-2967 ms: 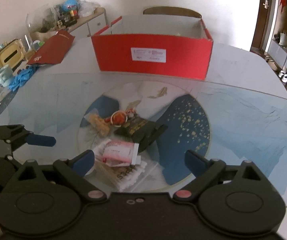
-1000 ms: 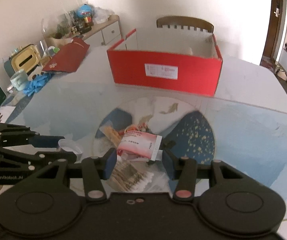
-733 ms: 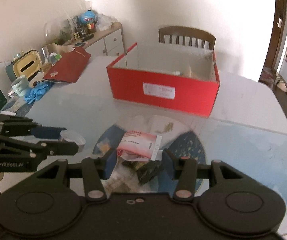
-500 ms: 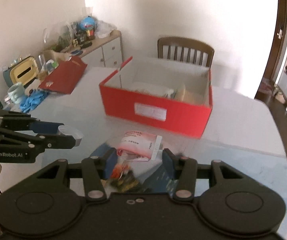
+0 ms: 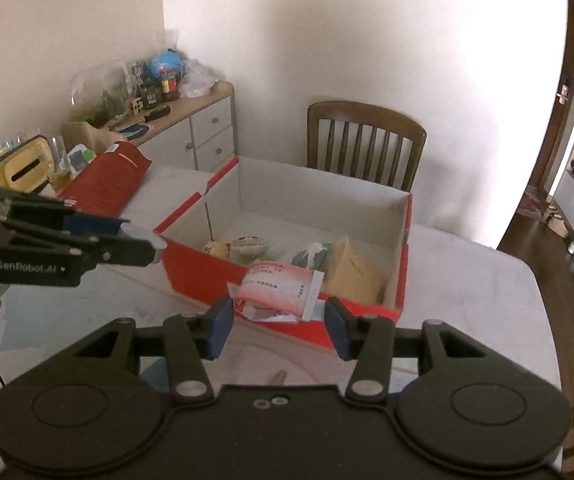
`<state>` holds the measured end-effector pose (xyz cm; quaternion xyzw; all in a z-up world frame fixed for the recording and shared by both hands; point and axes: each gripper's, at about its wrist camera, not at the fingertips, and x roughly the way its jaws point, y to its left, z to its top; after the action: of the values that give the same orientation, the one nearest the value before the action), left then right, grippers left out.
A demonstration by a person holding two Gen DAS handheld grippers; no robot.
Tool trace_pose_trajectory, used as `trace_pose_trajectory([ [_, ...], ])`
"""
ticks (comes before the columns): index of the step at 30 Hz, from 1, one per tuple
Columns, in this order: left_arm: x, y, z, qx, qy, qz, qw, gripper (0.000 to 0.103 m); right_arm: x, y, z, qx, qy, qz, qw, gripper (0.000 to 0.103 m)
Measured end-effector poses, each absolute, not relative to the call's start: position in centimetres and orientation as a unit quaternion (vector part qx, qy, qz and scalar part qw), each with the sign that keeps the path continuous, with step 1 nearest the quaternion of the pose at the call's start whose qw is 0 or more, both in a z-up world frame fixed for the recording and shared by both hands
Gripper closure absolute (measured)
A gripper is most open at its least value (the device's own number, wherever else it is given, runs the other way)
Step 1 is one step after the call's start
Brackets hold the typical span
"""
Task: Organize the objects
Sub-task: 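Carry the silver tin and pink tissue packet with both grippers into the red box, then open the left gripper dropping the silver tin while the right releases the tissue packet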
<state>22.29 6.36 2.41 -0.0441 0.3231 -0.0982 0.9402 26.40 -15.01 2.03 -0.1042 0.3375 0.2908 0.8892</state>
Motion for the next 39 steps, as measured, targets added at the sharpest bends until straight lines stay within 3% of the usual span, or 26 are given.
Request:
trace_pose_trajectory([
  [19,36.2,6.8,1.7,-0.006,0.346,-0.049,0.937,0.065,34.8,-9.4,-0.6,-0.117,0.358,0.286,0.881,0.054],
  [39,43.2,6.1,-5.4,0.02,0.458,-0.035,0.888,0.065,39.1,-6.0,-5.9,-0.108,0.439,0.277,0.848,0.054],
])
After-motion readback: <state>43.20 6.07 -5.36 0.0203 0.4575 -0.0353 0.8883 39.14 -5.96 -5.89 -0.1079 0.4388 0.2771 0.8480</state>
